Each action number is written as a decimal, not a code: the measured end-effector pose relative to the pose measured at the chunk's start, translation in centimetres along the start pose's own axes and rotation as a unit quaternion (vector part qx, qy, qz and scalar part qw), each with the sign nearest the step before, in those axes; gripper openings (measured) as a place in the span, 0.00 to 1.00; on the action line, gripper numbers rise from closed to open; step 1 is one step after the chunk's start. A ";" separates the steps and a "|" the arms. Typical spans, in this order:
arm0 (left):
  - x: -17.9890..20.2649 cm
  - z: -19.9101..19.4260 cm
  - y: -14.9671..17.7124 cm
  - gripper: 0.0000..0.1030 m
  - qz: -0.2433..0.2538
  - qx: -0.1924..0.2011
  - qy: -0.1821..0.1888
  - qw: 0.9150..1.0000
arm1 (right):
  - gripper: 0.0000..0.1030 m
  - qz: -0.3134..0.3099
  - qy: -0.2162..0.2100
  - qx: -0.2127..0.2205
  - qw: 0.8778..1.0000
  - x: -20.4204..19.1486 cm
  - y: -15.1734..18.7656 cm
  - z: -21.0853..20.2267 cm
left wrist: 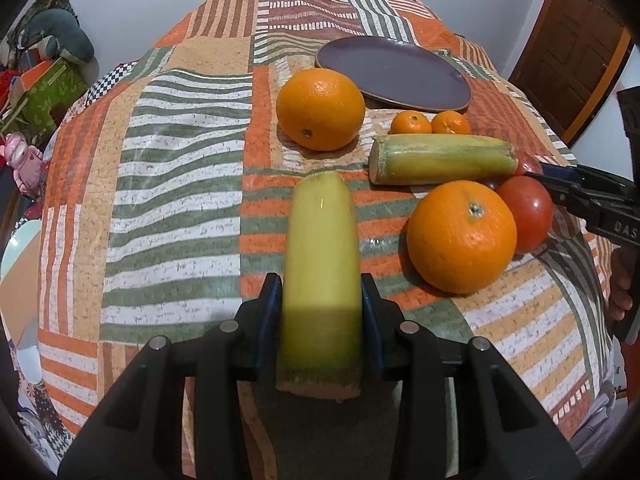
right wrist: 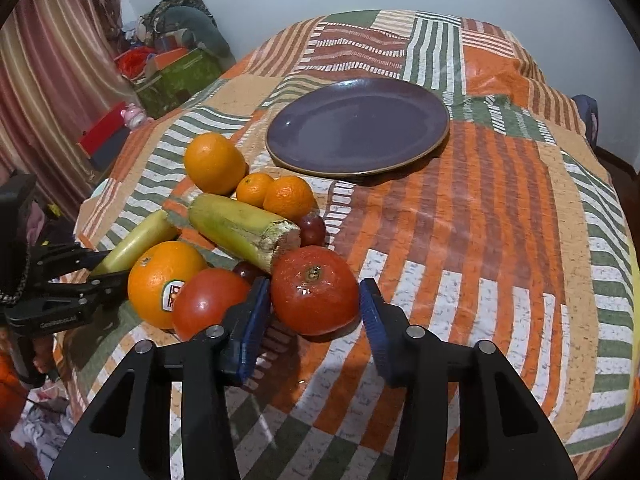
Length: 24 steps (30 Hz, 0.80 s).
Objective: Organize fruits
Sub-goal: 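Close the left tool on the zucchini while the right tool grasps the tomato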
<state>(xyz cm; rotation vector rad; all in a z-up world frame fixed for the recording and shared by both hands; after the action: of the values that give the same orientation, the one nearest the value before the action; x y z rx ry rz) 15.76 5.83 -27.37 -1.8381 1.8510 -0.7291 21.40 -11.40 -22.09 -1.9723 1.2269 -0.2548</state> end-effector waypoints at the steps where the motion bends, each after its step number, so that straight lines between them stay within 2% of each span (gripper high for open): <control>1: 0.0 0.2 -0.2 0.39 0.000 0.000 -0.002 1.000 | 0.40 -0.003 0.001 0.001 1.000 -0.1 0.0 0.0; 5: 0.1 1.1 -0.9 0.39 0.003 0.005 -0.007 1.000 | 0.40 0.009 0.000 0.001 1.000 0.0 0.0 -0.2; 6: 0.1 1.2 -1.1 0.36 0.004 0.007 -0.006 1.000 | 0.40 0.012 0.000 0.002 1.000 0.1 0.0 -0.2; 13: 0.3 0.2 -1.2 0.35 0.013 0.018 -0.011 1.000 | 0.40 0.012 0.018 0.022 1.000 0.2 -0.7 -1.7; 19: 0.4 -2.1 -2.9 0.35 0.008 0.051 -0.010 0.999 | 0.40 0.008 0.037 0.052 0.998 0.5 -2.0 -3.2; 24: 1.0 -3.8 -5.8 0.35 0.011 0.087 -0.001 0.996 | 0.40 0.005 0.047 0.076 0.996 0.8 -3.6 -4.2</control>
<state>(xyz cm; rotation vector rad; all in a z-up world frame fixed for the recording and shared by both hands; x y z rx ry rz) 17.77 5.21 -20.68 -1.7063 1.7443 -0.8508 21.95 -13.37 -16.87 -1.8407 1.2403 -0.4273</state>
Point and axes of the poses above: each gripper's, at about its wrist camera, not at the fingertips, and z roughly the way its jaws point, x to its right, y to its underside, the point moved 4 cm from there along z, roughly the way its jaws point, and after that the axes turned 11 degrees about x, right-handed, at the moved point
